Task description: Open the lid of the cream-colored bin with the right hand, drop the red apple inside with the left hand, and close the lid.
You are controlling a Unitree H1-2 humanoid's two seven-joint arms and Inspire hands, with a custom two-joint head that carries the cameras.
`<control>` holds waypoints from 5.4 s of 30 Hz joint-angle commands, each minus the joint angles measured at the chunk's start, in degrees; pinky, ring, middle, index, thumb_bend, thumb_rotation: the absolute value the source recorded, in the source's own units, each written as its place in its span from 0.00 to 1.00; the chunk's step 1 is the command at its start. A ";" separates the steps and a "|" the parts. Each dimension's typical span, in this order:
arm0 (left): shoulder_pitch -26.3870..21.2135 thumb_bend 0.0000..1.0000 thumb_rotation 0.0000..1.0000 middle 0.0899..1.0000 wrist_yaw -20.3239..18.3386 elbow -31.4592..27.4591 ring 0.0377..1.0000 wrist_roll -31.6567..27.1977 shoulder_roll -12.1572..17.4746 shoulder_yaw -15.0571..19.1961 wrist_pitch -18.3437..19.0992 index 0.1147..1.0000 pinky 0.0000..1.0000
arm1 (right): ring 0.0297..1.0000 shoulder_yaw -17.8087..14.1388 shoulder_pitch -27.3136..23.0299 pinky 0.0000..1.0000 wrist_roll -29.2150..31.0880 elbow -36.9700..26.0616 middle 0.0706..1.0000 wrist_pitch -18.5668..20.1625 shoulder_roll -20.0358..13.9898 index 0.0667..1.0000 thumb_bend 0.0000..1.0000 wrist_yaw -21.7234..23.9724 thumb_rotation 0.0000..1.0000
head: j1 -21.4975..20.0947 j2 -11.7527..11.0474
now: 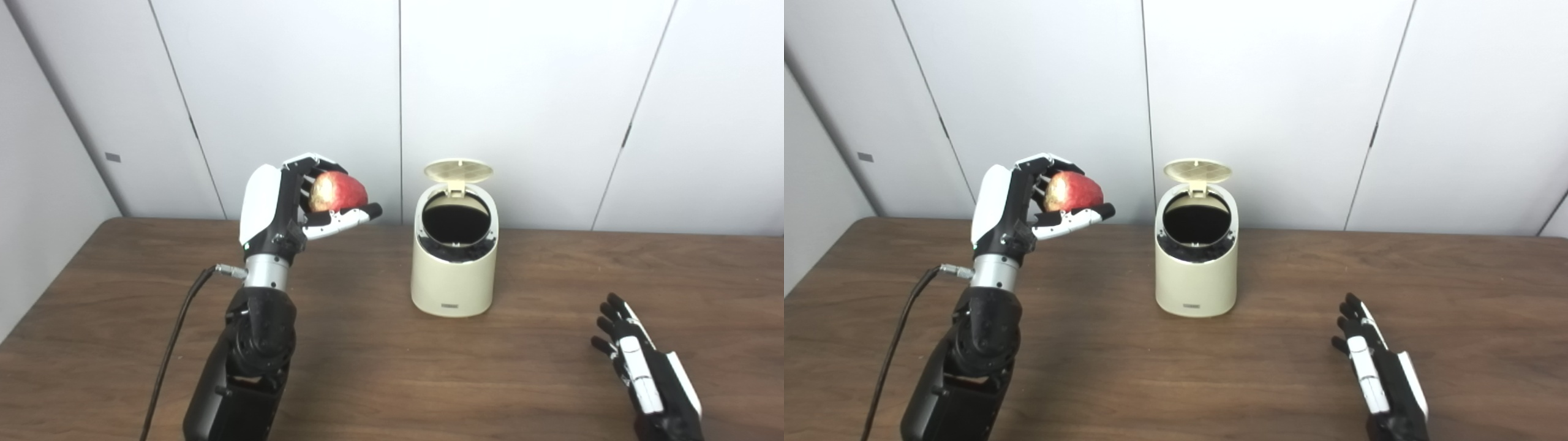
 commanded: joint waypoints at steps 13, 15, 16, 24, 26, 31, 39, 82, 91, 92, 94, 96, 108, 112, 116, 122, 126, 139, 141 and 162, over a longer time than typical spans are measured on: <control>-3.41 0.47 0.00 0.45 4.59 1.16 0.39 0.49 -7.50 -1.11 -4.45 0.44 0.32 | 0.93 0.05 -2.11 0.87 0.67 -0.39 0.92 -2.75 1.81 0.94 0.63 -1.12 0.93 | -1.74 0.41; -3.59 0.47 0.00 0.46 5.37 2.42 0.40 0.34 -8.50 -1.21 -5.26 0.43 0.33 | 0.93 0.01 -2.15 0.87 1.01 -0.26 0.92 -3.37 2.07 0.93 0.63 -1.20 0.93 | -1.64 0.69; -3.64 0.47 0.00 0.47 5.70 2.98 0.41 0.37 -9.01 -1.33 -5.44 0.42 0.34 | 0.93 -0.06 -2.20 0.88 1.17 -0.14 0.92 -3.65 2.23 0.94 0.63 -1.30 0.94 | -1.62 0.76; -3.70 0.47 0.00 0.45 8.77 8.17 0.40 0.65 -12.16 -3.36 -9.43 0.44 0.32 | 0.92 -0.22 -2.33 0.88 1.56 1.02 0.91 -4.79 2.38 0.93 0.65 -1.94 0.94 | -1.08 0.62; -3.67 0.47 0.00 0.45 9.20 9.15 0.40 0.51 -12.73 -3.81 -10.28 0.44 0.32 | 0.92 -0.05 -2.29 0.88 1.36 0.93 0.91 -4.71 2.34 0.93 0.66 -1.98 0.94 | -0.98 0.64; -3.66 0.47 0.00 0.43 10.25 11.53 0.38 1.28 -13.75 -5.00 -11.89 0.45 0.33 | 0.93 0.17 -2.29 0.90 1.27 1.10 0.92 -4.40 2.18 0.93 0.65 -1.84 0.95 | -0.98 0.63; -4.10 0.47 0.00 0.47 10.56 14.74 0.40 0.83 -14.18 -6.02 -14.21 0.44 0.35 | 0.93 0.49 -2.35 0.89 1.04 0.83 0.91 -3.74 2.52 0.93 0.63 -2.08 0.96 | -1.02 0.55; -14.93 0.47 0.00 0.52 0.04 20.33 0.45 21.42 -4.49 -17.07 -4.72 0.43 0.33 | 0.94 3.19 -1.98 0.92 -0.18 -0.62 0.90 -1.45 2.49 0.95 0.65 -1.66 0.99 | -1.35 0.27; -15.21 0.48 0.00 0.48 3.27 22.24 0.45 24.67 -4.22 -18.81 -4.29 0.42 0.35 | 0.92 3.99 -1.63 0.89 -0.57 -2.00 0.89 -0.13 2.18 0.94 0.64 -1.25 1.00 | -1.38 0.31; -15.20 0.48 0.00 0.48 3.41 22.34 0.46 25.24 -4.04 -19.10 -4.08 0.42 0.35 | 0.92 4.09 -1.63 0.89 -0.71 -2.11 0.89 -0.07 2.09 0.94 0.64 -1.20 1.00 | -1.38 0.31; -14.99 0.47 0.00 0.50 2.74 21.70 0.49 26.90 -3.76 -19.75 -2.73 0.42 0.36 | 0.92 4.28 -1.61 0.88 -0.91 -2.35 0.88 0.11 1.93 0.94 0.64 -1.10 1.00 | -1.37 0.33; -14.78 0.49 0.00 0.51 2.19 21.10 0.53 28.42 -3.70 -20.29 -1.43 0.41 0.41 | 0.91 4.36 -1.63 0.88 -0.93 -2.49 0.88 0.27 1.88 0.94 0.63 -1.06 1.00 | -1.34 0.31; -14.79 1.00 0.19 0.63 -1.40 18.82 0.57 29.87 -3.26 -21.54 0.72 0.58 0.44 | 0.90 4.67 -2.06 0.88 -1.30 -3.16 0.85 1.26 1.72 0.89 0.59 -0.89 1.00 | -1.57 0.52; -14.68 1.00 0.23 0.65 -3.26 18.32 0.60 30.65 -2.89 -21.87 1.21 0.61 0.45 | 0.88 4.85 -2.20 0.87 -2.31 -2.85 0.83 0.64 1.48 0.86 0.55 -1.15 1.00 | -1.61 0.48; -14.49 1.00 0.28 0.68 -4.19 18.15 0.63 30.89 -2.59 -21.89 1.01 0.64 0.48 | 0.85 4.98 -2.08 0.85 -3.22 -3.06 0.81 0.61 1.58 0.81 0.52 -1.43 1.00 | -1.66 0.43; -14.39 1.00 0.30 0.69 -4.96 18.08 0.63 30.79 -2.49 -21.76 0.80 0.64 0.49 | 0.84 5.07 -2.21 0.84 -3.88 -2.84 0.80 0.23 1.62 0.80 0.55 -1.40 1.00 | -1.62 0.37; -14.21 1.00 0.26 0.67 -4.38 18.13 0.62 30.23 -2.77 -21.43 0.47 0.63 0.49 | 0.85 5.03 -2.27 0.85 -3.82 -2.51 0.80 -0.02 1.61 0.80 0.55 -1.30 1.00 | -1.57 0.34; -12.72 0.48 0.00 0.45 4.89 19.84 0.41 20.67 -4.58 -16.44 -7.35 0.43 0.34 | 0.84 4.42 -2.33 0.85 -2.79 -2.05 0.79 0.01 1.37 0.81 0.56 -1.05 1.00 | -1.13 0.34; -12.43 0.48 0.00 0.46 7.04 20.14 0.42 19.93 -4.32 -15.93 -9.45 0.42 0.36 | 0.85 4.38 -2.32 0.85 -2.72 -1.87 0.79 -0.19 1.34 0.80 0.56 -1.05 1.00 | -1.12 0.36; -2.33 0.47 0.00 0.50 7.25 9.01 0.42 -2.25 -1.73 -3.01 -19.24 0.44 0.32 | 0.88 4.72 -1.44 0.83 -3.44 -1.79 0.86 0.02 0.71 0.85 0.57 -0.83 1.00 | -2.19 -1.80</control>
